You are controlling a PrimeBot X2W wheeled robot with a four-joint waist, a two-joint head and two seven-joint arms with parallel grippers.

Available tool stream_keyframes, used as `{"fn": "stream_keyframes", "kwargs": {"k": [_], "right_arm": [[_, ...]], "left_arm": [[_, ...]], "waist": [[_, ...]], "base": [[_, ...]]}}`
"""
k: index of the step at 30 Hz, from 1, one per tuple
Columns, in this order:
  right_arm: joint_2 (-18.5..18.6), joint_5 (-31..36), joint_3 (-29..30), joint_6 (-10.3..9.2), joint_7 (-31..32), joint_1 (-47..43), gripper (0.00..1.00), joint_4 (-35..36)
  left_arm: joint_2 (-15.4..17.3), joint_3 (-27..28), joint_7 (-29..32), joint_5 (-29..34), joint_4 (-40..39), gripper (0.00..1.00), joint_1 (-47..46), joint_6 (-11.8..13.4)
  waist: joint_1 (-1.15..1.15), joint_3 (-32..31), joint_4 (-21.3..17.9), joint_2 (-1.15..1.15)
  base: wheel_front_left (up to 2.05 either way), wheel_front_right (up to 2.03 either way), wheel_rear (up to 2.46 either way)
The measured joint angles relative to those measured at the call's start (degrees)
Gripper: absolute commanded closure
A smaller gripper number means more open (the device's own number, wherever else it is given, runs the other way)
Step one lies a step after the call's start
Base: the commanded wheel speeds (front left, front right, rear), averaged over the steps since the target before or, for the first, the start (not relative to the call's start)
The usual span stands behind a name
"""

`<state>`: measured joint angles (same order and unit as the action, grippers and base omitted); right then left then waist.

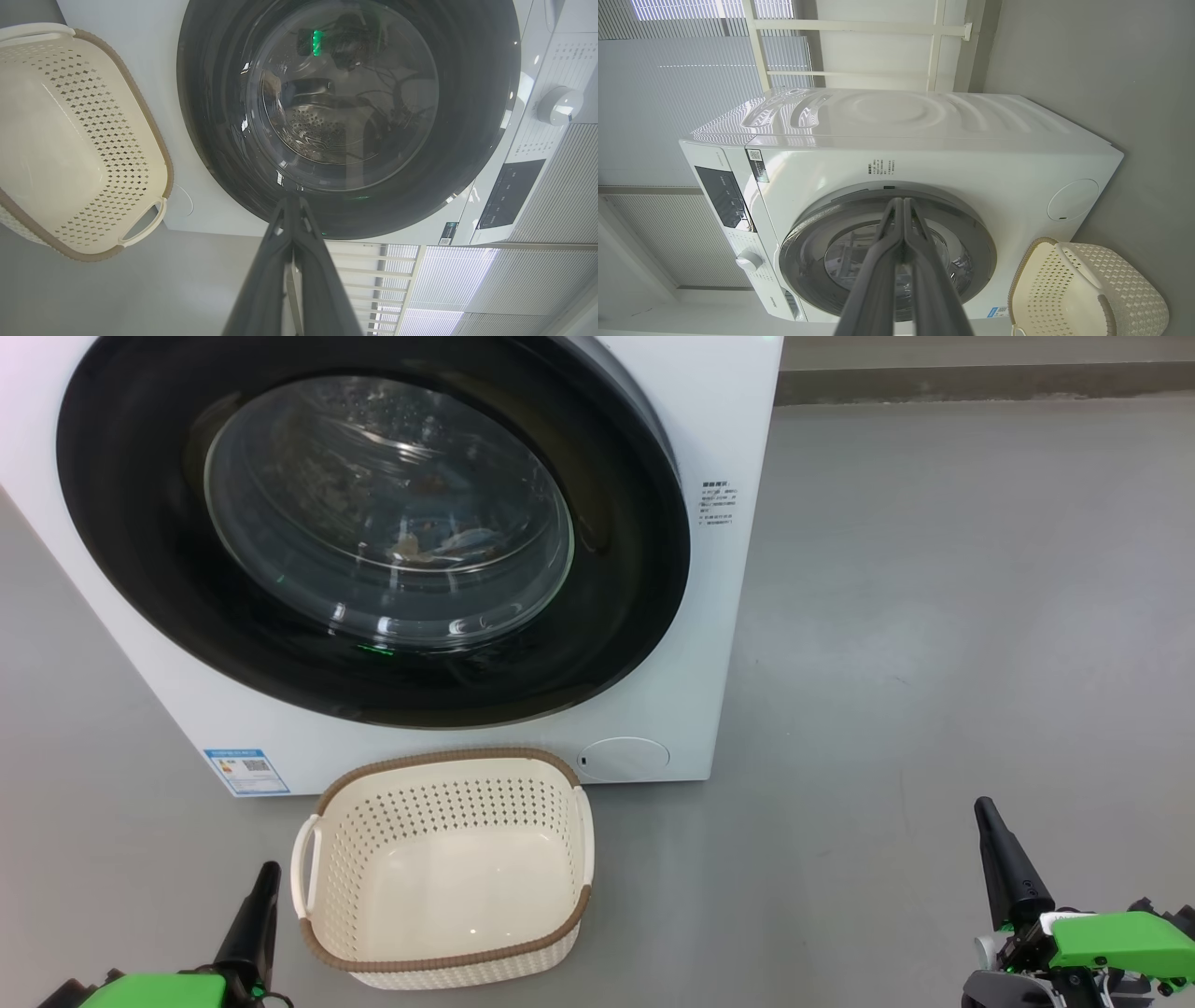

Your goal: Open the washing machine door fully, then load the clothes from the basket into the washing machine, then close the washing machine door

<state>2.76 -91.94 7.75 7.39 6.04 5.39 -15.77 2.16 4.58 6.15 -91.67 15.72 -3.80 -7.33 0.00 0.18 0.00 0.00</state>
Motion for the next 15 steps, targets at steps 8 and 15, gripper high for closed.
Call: {"fn": "stream_keyframes", "kwargs": {"k": [8, 15], "right_arm": [[-0.01, 0.0, 0.0, 0.0, 0.0, 0.0, 1.0, 0.01], [-0.01, 0.0, 0.01, 0.0, 0.0, 0.0, 1.0, 0.01]], "left_arm": [[0.0, 0.0, 0.0, 0.0, 0.0, 1.0, -0.01, 0.0], [0.0, 0.0, 0.0, 0.0, 0.0, 1.0, -0.01, 0.0]], "waist": [[0.0, 0.0, 0.0, 0.0], [0.0, 0.0, 0.0, 0.0]], "base": [[0.0, 0.0, 0.0], [0.0, 0.0, 0.0]]}}
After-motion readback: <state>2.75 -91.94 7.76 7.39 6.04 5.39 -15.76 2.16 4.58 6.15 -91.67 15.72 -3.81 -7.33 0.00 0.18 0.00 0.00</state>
